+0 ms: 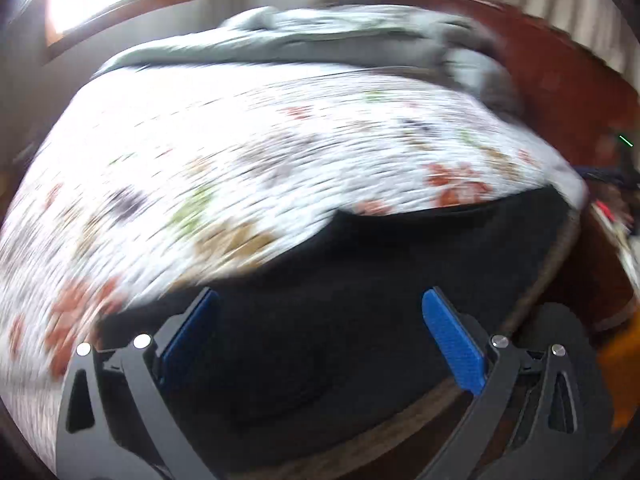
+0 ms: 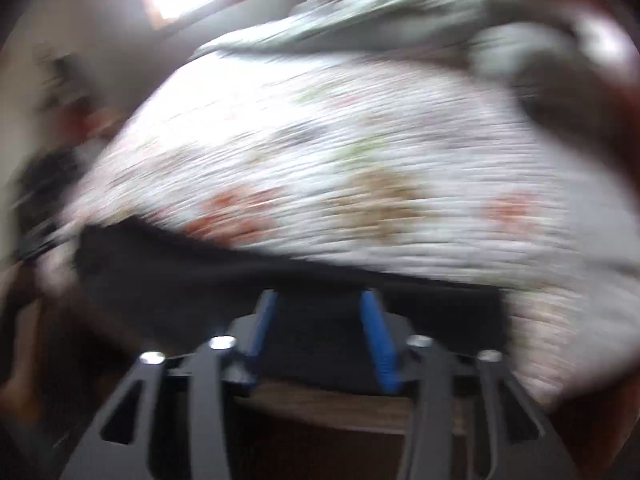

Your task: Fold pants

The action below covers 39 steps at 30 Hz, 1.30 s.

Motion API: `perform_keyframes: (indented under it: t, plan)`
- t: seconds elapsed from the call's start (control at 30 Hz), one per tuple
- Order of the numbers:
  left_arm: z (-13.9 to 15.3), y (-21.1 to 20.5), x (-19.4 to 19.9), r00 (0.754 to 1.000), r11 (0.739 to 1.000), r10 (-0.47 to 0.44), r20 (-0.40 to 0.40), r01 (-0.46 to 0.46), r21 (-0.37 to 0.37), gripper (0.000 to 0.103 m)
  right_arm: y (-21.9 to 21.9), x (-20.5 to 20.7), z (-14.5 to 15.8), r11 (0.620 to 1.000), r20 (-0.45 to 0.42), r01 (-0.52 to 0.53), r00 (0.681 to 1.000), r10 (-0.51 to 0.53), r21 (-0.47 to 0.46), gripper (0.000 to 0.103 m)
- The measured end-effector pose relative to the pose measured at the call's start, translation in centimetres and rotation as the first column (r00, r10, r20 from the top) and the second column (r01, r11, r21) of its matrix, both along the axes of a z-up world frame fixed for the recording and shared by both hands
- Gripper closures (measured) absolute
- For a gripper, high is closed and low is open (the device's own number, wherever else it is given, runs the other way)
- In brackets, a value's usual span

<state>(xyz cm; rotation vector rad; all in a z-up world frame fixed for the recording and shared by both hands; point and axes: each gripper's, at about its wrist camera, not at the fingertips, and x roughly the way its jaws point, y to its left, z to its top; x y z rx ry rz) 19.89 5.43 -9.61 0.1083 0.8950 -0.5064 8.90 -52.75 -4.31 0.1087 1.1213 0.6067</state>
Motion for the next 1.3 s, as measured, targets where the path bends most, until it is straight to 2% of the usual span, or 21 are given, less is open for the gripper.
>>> perform_keyframes:
  t: [0.03,0.07,0.13,0.2,0.27,0.3,0.37,0.47,0.5,0.57,0.6,0.63,0.8,0.87,0.9,0.93,1.03,1.1,1.23,1.3]
  plan:
    - [0.3,-2.5,1.0,0.994,0.994,-0.111,0.011,0.112,-0.021,0.003,2.6,1.4,-0.6,0.997,-0.024,-0.083,0.996,0.083,-0.007,0.050]
    - [0.2,-5.0,2.1,0.974,0.973,-0.228,0.007,0.228,-0.039,0.003,5.4,3.0,-1.4,0.985,-0.062,-0.173,0.983,0.173,-0.001,0.051]
    - [-0.9,-9.3,4.6,0.913,0.914,-0.406,-0.037,0.404,-0.038,0.003,10.3,6.0,-3.3,0.950,-0.102,-0.312,0.946,0.307,-0.031,0.057]
    - [-2.3,-11.9,7.0,0.875,0.880,-0.475,-0.098,0.475,-0.030,0.003,14.0,8.4,-5.5,0.907,-0.152,-0.414,0.904,0.399,-0.079,0.058]
    - [-3.6,-13.8,9.6,0.829,0.844,-0.535,-0.160,0.530,-0.079,0.003,16.3,9.5,-7.1,0.873,-0.186,-0.477,0.871,0.454,-0.105,0.058]
    - [-4.0,-14.5,10.5,0.819,0.837,-0.547,-0.174,0.540,-0.087,0.003,17.1,10.0,-7.9,0.857,-0.197,-0.502,0.858,0.475,-0.119,0.058]
    - [-5.0,-15.6,11.7,0.785,0.812,-0.583,-0.211,0.573,-0.111,0.003,17.9,10.6,-9.0,0.839,-0.215,-0.532,0.838,0.502,-0.115,0.059]
    - [-6.6,-17.1,12.3,0.739,0.772,-0.629,-0.243,0.631,-0.080,0.004,18.1,11.3,-10.2,0.822,-0.239,-0.560,0.816,0.526,-0.103,0.062]
    - [-7.3,-17.5,12.4,0.721,0.757,-0.642,-0.260,0.650,-0.066,0.008,18.0,11.3,-10.8,0.815,-0.249,-0.570,0.808,0.533,-0.103,0.064]
    - [-8.6,-18.3,12.7,0.682,0.730,-0.660,-0.313,0.682,-0.053,0.027,17.9,11.3,-11.2,0.811,-0.251,-0.578,0.802,0.542,-0.096,0.065]
    - [-9.4,-18.7,12.9,0.665,0.716,-0.667,-0.337,0.697,-0.041,0.041,17.7,11.2,-11.2,0.809,-0.248,-0.580,0.800,0.546,-0.094,0.069]
    - [-10.1,-19.1,13.0,0.649,0.701,-0.672,-0.356,0.713,-0.023,0.045,17.6,11.1,-11.1,0.807,-0.246,-0.584,0.798,0.550,-0.090,0.073]
    - [-11.6,-20.2,13.5,0.618,0.668,-0.684,-0.386,0.744,0.008,0.045,16.5,11.0,-11.2,0.785,-0.266,-0.613,0.775,0.574,-0.090,0.086]
    - [-11.8,-20.4,13.6,0.613,0.660,-0.685,-0.393,0.751,0.021,0.049,16.2,10.8,-11.1,0.784,-0.260,-0.612,0.777,0.573,-0.103,0.094]
    - [-11.8,-20.5,13.8,0.618,0.661,-0.681,-0.392,0.750,0.034,0.068,16.0,10.8,-11.0,0.786,-0.254,-0.609,0.781,0.570,-0.108,0.097]
    - [-11.8,-20.7,14.0,0.623,0.663,-0.675,-0.394,0.747,0.046,0.083,15.9,10.8,-10.8,0.788,-0.245,-0.604,0.787,0.567,-0.115,0.098]
    - [-11.5,-20.8,14.5,0.624,0.665,-0.670,-0.402,0.745,0.047,0.095,15.9,11.1,-10.2,0.785,-0.234,-0.605,0.789,0.568,-0.134,0.099]
    - [-11.2,-20.9,14.4,0.625,0.660,-0.672,-0.398,0.749,0.061,0.096,16.4,11.7,-9.8,0.785,-0.229,-0.602,0.792,0.566,-0.146,0.099]
    - [-10.5,-20.7,15.0,0.647,0.674,-0.660,-0.382,0.734,0.079,0.097,16.3,12.6,-9.2,0.792,-0.212,-0.588,0.805,0.554,-0.164,0.099]
    - [-10.3,-20.9,15.6,0.649,0.681,-0.655,-0.387,0.729,0.069,0.097,16.3,12.9,-9.2,0.794,-0.206,-0.582,0.811,0.548,-0.177,0.099]
